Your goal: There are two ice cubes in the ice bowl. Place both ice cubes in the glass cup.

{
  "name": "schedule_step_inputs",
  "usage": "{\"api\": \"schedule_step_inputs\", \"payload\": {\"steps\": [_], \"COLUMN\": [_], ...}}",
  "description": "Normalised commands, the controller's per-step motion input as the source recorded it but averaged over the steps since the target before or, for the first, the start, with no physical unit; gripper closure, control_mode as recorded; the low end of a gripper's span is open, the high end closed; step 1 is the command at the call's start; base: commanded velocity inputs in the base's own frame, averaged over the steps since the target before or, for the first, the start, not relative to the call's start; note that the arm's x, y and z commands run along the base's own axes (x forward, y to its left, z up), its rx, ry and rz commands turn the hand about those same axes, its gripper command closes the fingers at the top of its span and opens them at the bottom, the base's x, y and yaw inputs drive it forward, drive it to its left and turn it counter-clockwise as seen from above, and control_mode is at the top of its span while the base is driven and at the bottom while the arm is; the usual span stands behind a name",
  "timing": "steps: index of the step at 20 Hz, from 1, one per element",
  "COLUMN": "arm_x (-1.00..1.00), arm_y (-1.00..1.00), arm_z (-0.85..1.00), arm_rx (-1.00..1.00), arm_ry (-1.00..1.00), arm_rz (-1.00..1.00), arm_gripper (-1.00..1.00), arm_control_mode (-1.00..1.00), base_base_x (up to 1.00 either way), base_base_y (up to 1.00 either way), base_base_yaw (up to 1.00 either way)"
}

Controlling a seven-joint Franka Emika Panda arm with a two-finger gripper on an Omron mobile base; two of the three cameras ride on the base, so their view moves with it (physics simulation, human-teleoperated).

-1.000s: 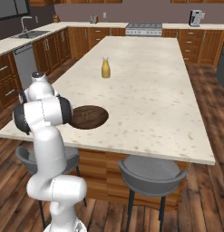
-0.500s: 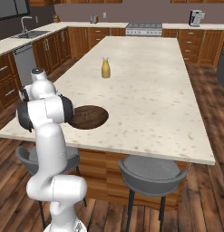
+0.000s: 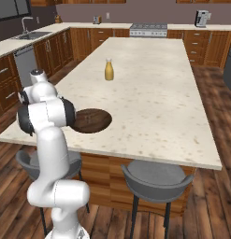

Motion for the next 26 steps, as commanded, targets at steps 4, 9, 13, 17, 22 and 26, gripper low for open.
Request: {"api": "schedule_step_inputs", "payload": {"steps": [4,9,13,17,22,26], "arm_x": [0.02,0.0,0.01,0.2,0.23,0.29], "arm_y": [0.0,0.0,0.0,0.0,0.0,0.0], "arm_z": [-0.19,-0.24,-0.07,0.0,-0.03,0.0], "arm_rx": [0.0,0.0,0.0,0.0,0.0,0.0], "arm_ry": [0.0,0.0,0.0,0.0,0.0,0.0], "arm_rz": [0.0,0.0,0.0,0.0,0.0,0.0], "arm_gripper": [1.0,1.0,1.0,1.0,-1.0,-1.0], "arm_control_mode": [-1.0,-1.0,-1.0,-1.0,-1.0,-1.0], "base_base_x": [0.0,0.0,0.0,0.0,0.0,0.0], "base_base_y": [0.0,0.0,0.0,0.0,0.0,0.0], "base_base_yaw": [0.0,0.0,0.0,0.0,0.0,0.0]}}
